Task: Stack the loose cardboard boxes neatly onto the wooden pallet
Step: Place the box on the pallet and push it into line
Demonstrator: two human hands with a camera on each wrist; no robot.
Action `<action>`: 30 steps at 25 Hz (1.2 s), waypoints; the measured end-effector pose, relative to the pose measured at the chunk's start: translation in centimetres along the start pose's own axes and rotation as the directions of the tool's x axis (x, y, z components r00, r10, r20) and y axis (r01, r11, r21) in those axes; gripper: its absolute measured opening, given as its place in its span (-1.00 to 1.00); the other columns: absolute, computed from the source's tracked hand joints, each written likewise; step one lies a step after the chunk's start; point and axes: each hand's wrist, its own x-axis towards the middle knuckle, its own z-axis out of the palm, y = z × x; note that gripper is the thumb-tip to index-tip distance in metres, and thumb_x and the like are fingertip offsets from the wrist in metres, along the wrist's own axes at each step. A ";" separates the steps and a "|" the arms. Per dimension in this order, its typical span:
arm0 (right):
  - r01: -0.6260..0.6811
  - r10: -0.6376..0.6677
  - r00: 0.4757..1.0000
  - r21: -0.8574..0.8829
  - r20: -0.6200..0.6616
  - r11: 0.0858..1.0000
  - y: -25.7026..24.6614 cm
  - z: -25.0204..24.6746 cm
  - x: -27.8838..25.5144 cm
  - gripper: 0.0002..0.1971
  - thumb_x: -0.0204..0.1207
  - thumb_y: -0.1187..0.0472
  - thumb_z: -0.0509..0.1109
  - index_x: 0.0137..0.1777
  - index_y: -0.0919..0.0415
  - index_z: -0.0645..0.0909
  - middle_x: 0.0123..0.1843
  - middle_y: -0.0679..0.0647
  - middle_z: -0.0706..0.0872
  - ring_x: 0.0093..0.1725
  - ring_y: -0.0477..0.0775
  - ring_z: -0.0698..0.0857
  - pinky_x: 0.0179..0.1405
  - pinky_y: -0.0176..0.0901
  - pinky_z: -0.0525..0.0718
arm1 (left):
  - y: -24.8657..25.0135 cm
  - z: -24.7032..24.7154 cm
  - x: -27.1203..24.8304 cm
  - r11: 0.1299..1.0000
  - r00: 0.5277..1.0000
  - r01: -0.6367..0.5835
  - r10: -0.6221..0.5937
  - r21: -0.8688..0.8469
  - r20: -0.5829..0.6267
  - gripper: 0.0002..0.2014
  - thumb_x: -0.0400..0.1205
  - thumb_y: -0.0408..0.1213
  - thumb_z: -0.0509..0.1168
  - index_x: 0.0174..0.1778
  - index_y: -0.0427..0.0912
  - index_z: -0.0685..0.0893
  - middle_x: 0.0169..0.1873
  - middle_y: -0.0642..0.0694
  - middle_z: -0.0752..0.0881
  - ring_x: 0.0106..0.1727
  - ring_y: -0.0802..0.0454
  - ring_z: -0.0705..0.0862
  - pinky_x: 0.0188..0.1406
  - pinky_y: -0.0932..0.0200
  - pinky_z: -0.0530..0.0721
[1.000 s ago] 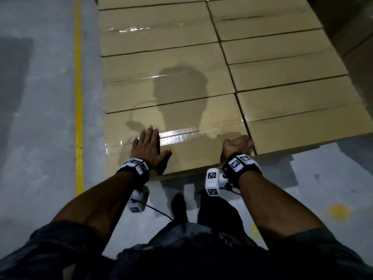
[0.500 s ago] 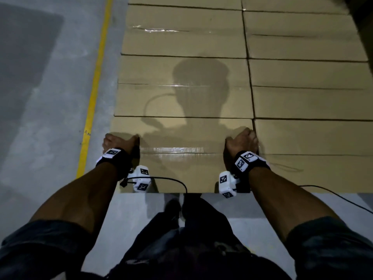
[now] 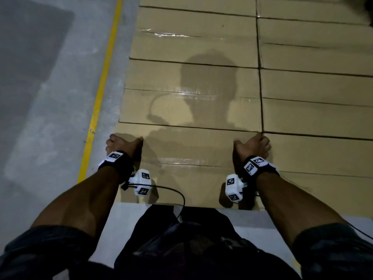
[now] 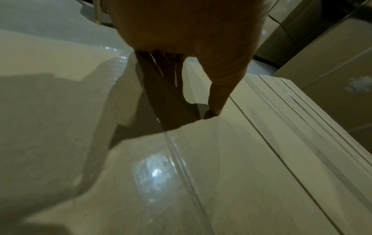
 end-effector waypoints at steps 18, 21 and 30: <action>-0.116 0.118 0.992 0.058 -0.034 0.992 -0.7 -0.8 0.5 -0.24 0.41 -0.04 0.57 0.52 0.24 0.39 0.51 0.32 0.40 0.52 0.39 0.35 0.52 0.20 0.29 | -3.1 4.6 7.8 0.994 0.997 0.049 -0.054 0.095 0.050 0.37 -0.14 0.83 0.10 0.28 -0.29 0.59 0.15 -0.33 0.68 0.13 -0.42 0.66 0.15 -0.37 0.68; -0.129 0.132 0.990 0.074 -0.043 0.989 -0.5 -0.8 0.7 -0.25 0.40 -0.03 0.58 0.52 0.23 0.40 0.51 0.31 0.40 0.52 0.38 0.35 0.52 0.20 0.29 | -2.6 4.2 6.9 0.989 1.000 0.005 -0.008 0.148 0.019 0.31 -0.02 0.77 0.15 0.23 -0.42 0.60 0.11 -0.40 0.68 0.09 -0.46 0.66 0.09 -0.40 0.69; -0.088 0.091 0.994 0.046 -0.059 0.995 -0.2 -0.1 0.4 -0.30 0.48 -0.02 0.52 0.54 0.25 0.39 0.54 0.28 0.39 0.52 0.37 0.34 0.49 0.19 0.32 | -3.1 5.7 8.0 0.967 0.997 -0.022 0.003 0.255 0.076 0.36 0.04 0.82 -0.05 0.06 -0.56 0.61 -0.05 -0.46 0.69 -0.03 -0.46 0.67 0.01 -0.34 0.68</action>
